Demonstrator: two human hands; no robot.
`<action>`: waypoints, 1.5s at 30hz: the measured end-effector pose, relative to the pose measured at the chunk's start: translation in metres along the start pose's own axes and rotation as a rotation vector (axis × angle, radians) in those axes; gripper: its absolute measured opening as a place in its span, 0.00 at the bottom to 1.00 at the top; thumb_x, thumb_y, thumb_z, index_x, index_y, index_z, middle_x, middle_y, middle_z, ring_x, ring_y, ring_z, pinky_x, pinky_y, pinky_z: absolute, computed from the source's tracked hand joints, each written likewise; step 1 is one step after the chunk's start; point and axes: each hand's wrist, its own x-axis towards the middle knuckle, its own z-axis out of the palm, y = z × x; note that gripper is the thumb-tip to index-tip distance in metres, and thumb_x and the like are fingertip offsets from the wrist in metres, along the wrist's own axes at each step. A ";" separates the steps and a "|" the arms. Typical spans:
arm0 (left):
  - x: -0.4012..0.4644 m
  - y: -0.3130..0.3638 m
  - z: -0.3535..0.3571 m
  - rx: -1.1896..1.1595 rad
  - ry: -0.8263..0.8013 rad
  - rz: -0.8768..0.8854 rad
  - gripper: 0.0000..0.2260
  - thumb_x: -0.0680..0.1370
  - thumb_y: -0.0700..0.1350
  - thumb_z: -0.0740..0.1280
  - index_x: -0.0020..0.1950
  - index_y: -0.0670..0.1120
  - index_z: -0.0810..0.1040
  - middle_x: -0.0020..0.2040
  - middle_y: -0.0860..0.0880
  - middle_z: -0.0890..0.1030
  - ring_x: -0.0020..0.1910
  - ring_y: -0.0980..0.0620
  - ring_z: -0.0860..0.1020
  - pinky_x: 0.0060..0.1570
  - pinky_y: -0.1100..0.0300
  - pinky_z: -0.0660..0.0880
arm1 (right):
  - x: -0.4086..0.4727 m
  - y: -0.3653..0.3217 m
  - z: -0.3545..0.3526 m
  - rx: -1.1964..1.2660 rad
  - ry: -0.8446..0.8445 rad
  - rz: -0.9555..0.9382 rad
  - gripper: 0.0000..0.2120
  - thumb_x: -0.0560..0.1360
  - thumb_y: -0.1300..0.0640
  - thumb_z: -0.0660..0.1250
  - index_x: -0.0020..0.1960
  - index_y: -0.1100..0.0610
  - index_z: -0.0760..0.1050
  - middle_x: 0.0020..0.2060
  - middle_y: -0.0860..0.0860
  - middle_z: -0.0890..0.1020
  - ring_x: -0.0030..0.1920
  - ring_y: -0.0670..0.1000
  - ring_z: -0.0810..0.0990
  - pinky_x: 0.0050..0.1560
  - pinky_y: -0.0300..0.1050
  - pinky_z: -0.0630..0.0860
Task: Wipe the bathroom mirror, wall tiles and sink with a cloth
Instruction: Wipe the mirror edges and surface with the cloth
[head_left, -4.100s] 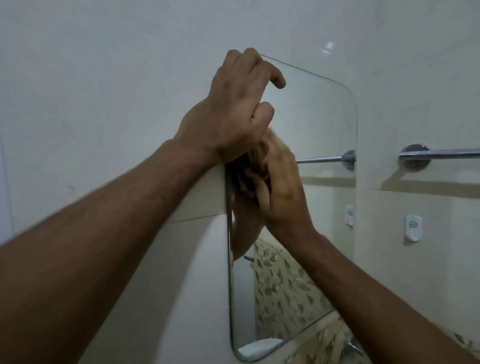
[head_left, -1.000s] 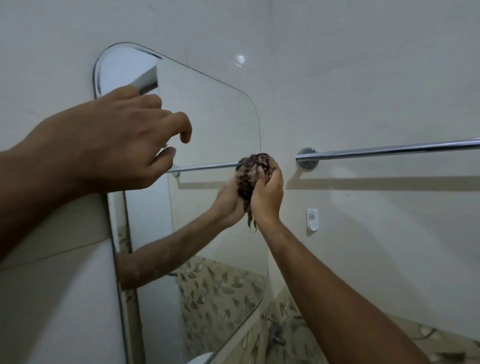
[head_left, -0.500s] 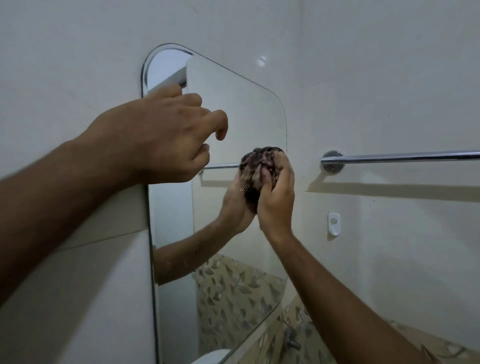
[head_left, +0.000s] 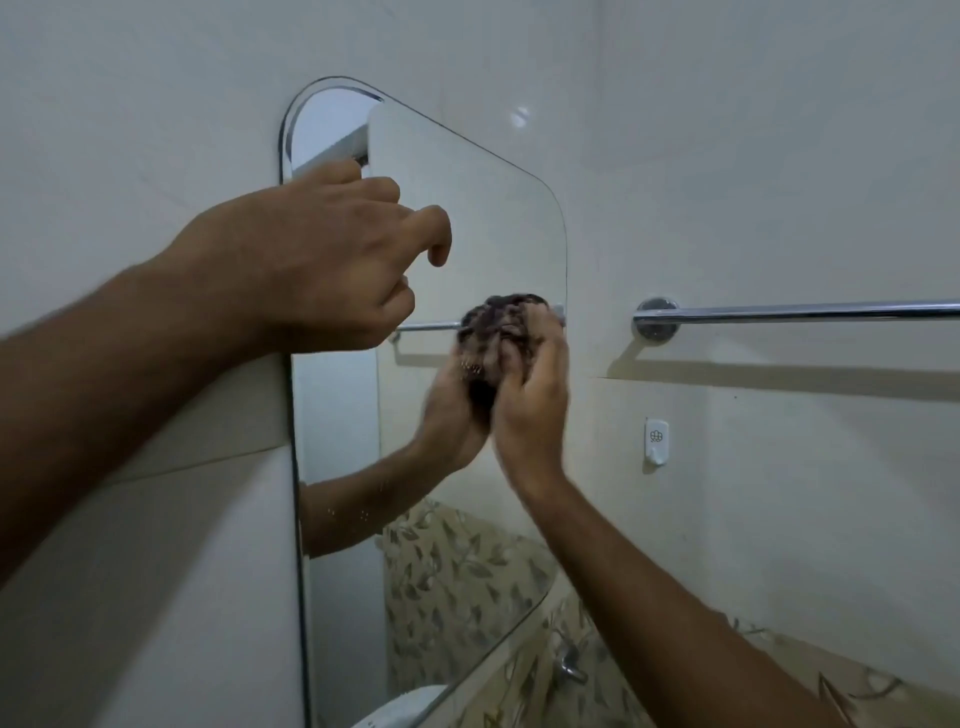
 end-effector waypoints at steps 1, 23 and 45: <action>0.000 0.000 0.000 -0.012 -0.003 -0.004 0.17 0.74 0.49 0.50 0.61 0.50 0.69 0.43 0.50 0.80 0.47 0.49 0.73 0.55 0.51 0.68 | -0.018 -0.016 0.003 -0.002 -0.069 -0.091 0.24 0.84 0.59 0.58 0.79 0.57 0.60 0.78 0.52 0.64 0.77 0.46 0.61 0.74 0.28 0.57; -0.004 0.017 -0.026 -0.379 0.005 -0.374 0.24 0.71 0.37 0.52 0.65 0.53 0.69 0.51 0.47 0.71 0.50 0.47 0.68 0.49 0.45 0.75 | -0.081 -0.085 0.019 0.092 -0.277 -0.383 0.27 0.78 0.69 0.59 0.77 0.64 0.62 0.78 0.59 0.64 0.79 0.56 0.61 0.77 0.59 0.62; -0.007 0.022 -0.025 -0.228 -0.026 -0.316 0.20 0.75 0.38 0.55 0.66 0.50 0.69 0.50 0.49 0.68 0.50 0.50 0.66 0.43 0.52 0.70 | -0.152 -0.077 0.009 0.048 -0.314 -0.360 0.22 0.86 0.57 0.50 0.76 0.66 0.61 0.77 0.61 0.63 0.79 0.61 0.59 0.78 0.62 0.59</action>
